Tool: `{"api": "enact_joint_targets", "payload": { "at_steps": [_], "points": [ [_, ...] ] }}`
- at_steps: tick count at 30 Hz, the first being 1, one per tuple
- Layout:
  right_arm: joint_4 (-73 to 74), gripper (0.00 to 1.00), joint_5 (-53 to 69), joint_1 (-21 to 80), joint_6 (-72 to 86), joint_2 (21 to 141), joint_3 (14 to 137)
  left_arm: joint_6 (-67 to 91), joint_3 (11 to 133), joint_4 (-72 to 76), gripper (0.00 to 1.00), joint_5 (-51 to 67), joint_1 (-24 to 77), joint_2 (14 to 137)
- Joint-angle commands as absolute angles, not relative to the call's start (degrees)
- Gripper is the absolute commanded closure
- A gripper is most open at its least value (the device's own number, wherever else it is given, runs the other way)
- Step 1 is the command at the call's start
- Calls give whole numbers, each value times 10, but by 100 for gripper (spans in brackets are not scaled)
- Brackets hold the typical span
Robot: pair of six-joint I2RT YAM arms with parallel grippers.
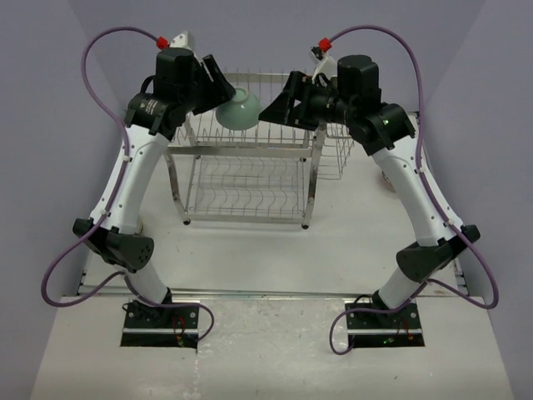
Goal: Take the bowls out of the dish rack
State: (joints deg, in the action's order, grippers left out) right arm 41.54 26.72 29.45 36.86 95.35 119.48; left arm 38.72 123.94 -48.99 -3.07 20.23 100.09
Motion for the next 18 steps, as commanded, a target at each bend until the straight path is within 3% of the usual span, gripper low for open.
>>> {"api": "enact_joint_targets", "payload": {
  "at_steps": [1,6,10,18],
  "points": [
    [413,25,278,294,359,935,1193,339,1176,-573,33,-84,193,984],
    [417,22,290,294,363,956,1217,328,1184,-541,30,-86,193,948],
    [420,13,290,294,366,966,1237,309,1189,-523,30,-79,194,934],
    [427,11,294,294,366,976,1253,265,1177,-454,21,-39,200,910]
  ]
}}
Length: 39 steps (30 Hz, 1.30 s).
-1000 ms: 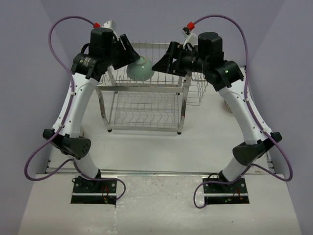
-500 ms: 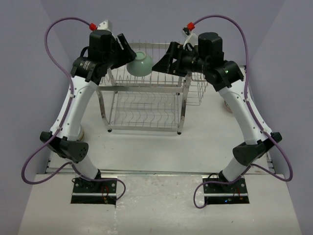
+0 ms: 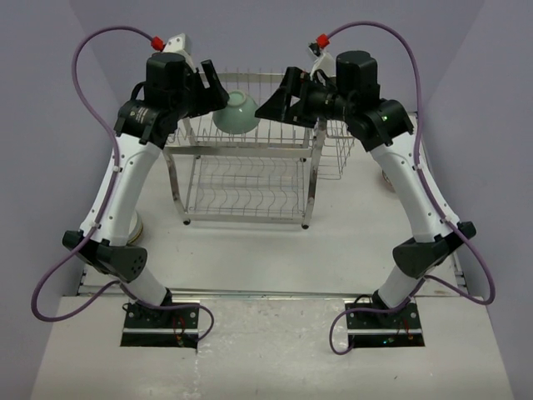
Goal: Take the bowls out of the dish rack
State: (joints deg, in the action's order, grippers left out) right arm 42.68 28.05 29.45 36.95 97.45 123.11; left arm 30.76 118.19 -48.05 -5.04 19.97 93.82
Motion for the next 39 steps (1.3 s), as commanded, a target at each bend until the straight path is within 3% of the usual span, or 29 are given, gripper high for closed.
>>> {"api": "enact_joint_targets", "payload": {
  "at_steps": [1,11,18,39],
  "points": [
    [427,11,295,294,367,977,1253,259,1183,-453,20,-36,200,910],
    [432,11,294,293,367,980,1257,226,1212,-379,22,24,208,913],
    [432,11,290,286,369,972,1256,230,1252,-413,32,58,224,953],
    [411,11,272,258,375,920,1200,175,1250,-462,32,-111,297,961]
  ]
}}
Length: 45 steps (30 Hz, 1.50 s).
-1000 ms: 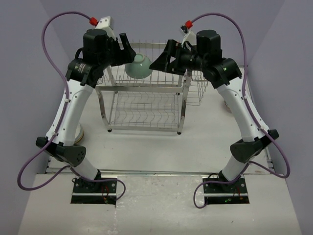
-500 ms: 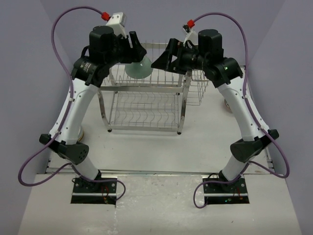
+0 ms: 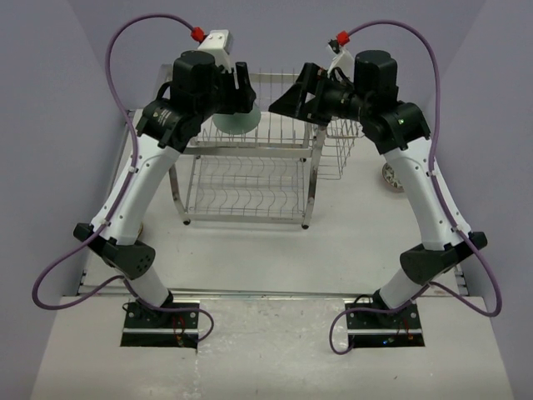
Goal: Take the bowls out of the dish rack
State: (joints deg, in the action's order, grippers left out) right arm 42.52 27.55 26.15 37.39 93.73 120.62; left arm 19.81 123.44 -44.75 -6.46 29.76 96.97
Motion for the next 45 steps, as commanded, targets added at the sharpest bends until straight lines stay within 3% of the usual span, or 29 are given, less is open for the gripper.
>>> {"api": "enact_joint_targets", "payload": {
  "at_steps": [1,11,31,40,43,45],
  "points": [
    [410,11,275,258,375,920,1199,172,1251,-450,32,-99,297,955],
    [405,11,281,256,380,923,1201,161,1257,-453,27,-131,300,954],
    [399,11,294,241,384,910,1174,143,1222,-463,26,-163,323,959],
    [399,11,299,240,385,905,1184,166,1214,-505,26,-265,327,969],
    [397,11,301,240,387,905,1184,171,1207,-511,28,-268,327,969],
    [396,11,303,240,390,906,1186,170,1196,-504,35,-256,327,967]
  ]
}}
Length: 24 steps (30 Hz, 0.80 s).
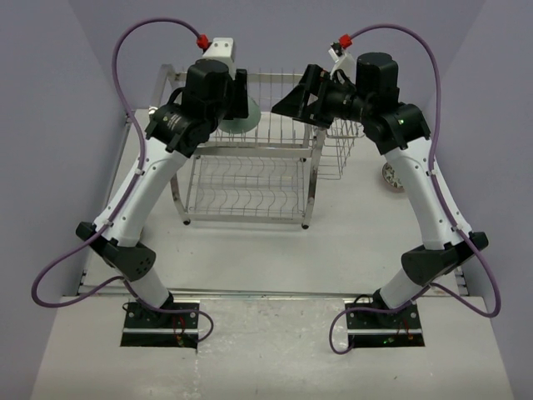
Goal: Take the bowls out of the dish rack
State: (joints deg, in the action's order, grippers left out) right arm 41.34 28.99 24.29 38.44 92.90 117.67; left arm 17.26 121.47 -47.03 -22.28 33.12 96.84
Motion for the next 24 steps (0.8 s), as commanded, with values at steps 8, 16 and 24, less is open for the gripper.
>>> {"api": "enact_joint_targets", "payload": {
  "at_steps": [8,16,24],
  "points": [
    [405,11,306,240,384,914,1200,173,1196,-491,67,-227,327,968],
    [416,11,320,241,379,934,1226,178,1200,-489,76,-221,327,967],
    [410,11,348,244,384,965,1265,176,1201,-467,42,-290,327,947]
  ]
}}
